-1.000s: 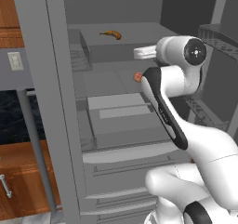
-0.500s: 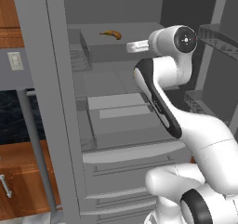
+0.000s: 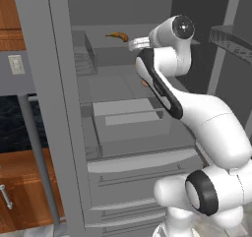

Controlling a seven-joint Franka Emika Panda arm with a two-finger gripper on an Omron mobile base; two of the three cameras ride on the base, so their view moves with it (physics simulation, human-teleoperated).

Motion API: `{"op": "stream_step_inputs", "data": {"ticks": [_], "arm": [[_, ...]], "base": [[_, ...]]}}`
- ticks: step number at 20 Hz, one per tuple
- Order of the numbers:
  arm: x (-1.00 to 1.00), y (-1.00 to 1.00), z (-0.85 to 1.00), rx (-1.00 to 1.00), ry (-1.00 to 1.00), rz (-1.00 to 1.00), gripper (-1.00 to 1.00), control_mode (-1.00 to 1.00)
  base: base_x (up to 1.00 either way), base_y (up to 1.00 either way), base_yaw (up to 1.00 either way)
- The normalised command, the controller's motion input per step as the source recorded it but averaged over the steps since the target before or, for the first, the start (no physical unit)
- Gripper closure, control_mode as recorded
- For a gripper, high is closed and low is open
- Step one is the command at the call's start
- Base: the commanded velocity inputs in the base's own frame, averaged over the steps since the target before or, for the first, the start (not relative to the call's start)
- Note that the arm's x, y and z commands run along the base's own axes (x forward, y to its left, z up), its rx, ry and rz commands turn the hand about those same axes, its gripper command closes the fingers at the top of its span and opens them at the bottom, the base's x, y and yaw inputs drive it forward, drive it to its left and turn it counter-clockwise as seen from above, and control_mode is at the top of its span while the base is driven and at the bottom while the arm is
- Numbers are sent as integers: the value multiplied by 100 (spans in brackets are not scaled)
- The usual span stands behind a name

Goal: Pick the banana and peach from the fridge and place them inside the tupperware on the counter.

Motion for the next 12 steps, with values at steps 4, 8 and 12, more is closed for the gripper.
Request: {"op": "stream_step_inputs", "data": {"ticks": [4,8,12], "arm": [[77,2,0,4,23,0,-100,-100],[69,8,0,3,19,0,-100,-100],[70,15,-5,0,8,0,-100,-100]], "base": [[0,0,0],[0,0,0],[0,0,0]]}}
